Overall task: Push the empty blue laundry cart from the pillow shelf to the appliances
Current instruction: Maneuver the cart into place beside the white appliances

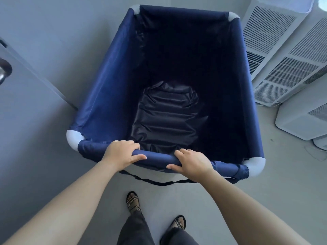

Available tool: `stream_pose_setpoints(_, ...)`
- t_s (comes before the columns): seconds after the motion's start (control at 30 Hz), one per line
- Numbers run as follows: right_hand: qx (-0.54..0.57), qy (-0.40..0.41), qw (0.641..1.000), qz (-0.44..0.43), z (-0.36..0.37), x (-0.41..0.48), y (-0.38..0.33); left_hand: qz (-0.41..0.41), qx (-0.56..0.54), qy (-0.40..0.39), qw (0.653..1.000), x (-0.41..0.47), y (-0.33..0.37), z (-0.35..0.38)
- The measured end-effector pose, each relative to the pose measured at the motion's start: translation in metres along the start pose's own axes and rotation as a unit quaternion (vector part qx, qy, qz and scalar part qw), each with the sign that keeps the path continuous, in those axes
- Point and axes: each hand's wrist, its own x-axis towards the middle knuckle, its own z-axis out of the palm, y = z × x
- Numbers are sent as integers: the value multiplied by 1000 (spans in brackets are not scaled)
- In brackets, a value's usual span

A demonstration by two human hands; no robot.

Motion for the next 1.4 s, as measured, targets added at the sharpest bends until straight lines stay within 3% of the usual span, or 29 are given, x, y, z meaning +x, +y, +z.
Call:
stream_pose_setpoints(0.17,-6,17,1000,5,-2,8,7,-38,6,75,996,7,5,5)
stream_pose_setpoints(0.4,-1,69,994,84,-10,30,18,-15,-9,149,989,36,-1,6)
stream_pose_setpoints(0.8,-49,61,987,139,-45,111,59,59,-16,98,993,133,-39,-33)
stream_pose_setpoints(1.03,-66,65,985,148,-73,162,91,144,-9,-35,989,213,-69,-58)
stream_pose_setpoints(1.17,-75,75,982,156,-85,190,112,122,10,14,992,246,-73,-58)
stream_pose_setpoints(1.4,-68,77,983,152,-108,231,144,97,29,14,995,303,-80,-68)
